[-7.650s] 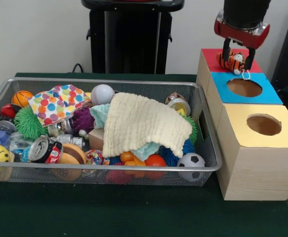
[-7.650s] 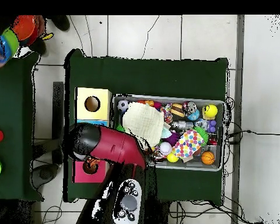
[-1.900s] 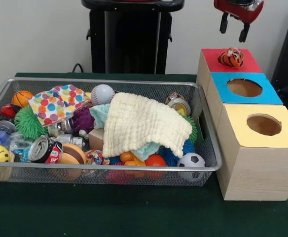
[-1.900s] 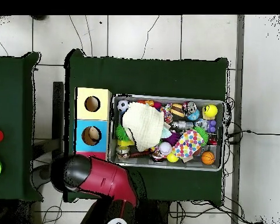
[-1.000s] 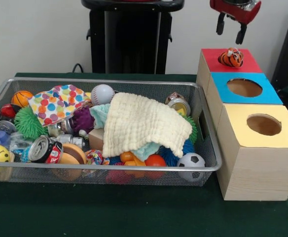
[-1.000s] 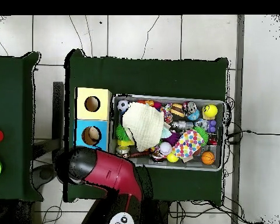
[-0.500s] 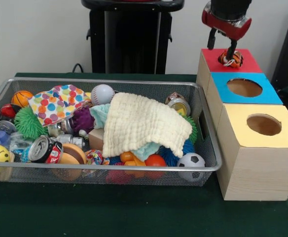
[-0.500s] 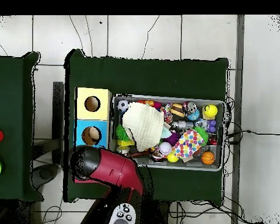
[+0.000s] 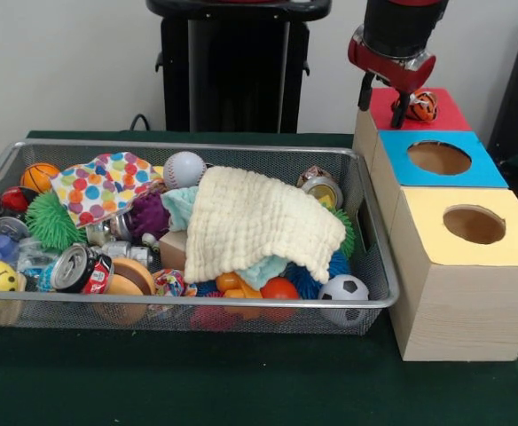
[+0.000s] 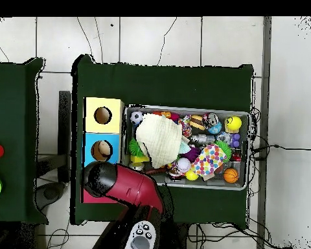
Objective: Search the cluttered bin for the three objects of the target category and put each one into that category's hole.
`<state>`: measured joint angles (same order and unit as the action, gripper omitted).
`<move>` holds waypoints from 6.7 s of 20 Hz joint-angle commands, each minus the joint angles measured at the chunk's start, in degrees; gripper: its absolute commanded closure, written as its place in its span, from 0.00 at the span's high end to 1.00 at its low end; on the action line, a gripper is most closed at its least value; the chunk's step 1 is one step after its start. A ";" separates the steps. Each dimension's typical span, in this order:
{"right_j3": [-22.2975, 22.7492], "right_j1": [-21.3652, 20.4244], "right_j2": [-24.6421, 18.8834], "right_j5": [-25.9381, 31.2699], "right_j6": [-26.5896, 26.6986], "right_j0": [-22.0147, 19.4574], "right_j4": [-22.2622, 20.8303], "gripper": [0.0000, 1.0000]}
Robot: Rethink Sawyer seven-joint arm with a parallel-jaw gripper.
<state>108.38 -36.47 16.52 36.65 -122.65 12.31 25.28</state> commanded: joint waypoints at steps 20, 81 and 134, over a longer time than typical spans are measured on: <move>2.63 -0.55 -5.89 -0.59 -7.85 -2.46 -1.48 1.00; 0.24 2.01 -9.54 0.75 -11.74 1.27 -2.25 1.00; -11.43 -2.18 -5.85 18.00 -16.72 -1.83 -4.96 1.00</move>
<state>101.35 -43.56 14.11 54.63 -122.68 9.30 18.48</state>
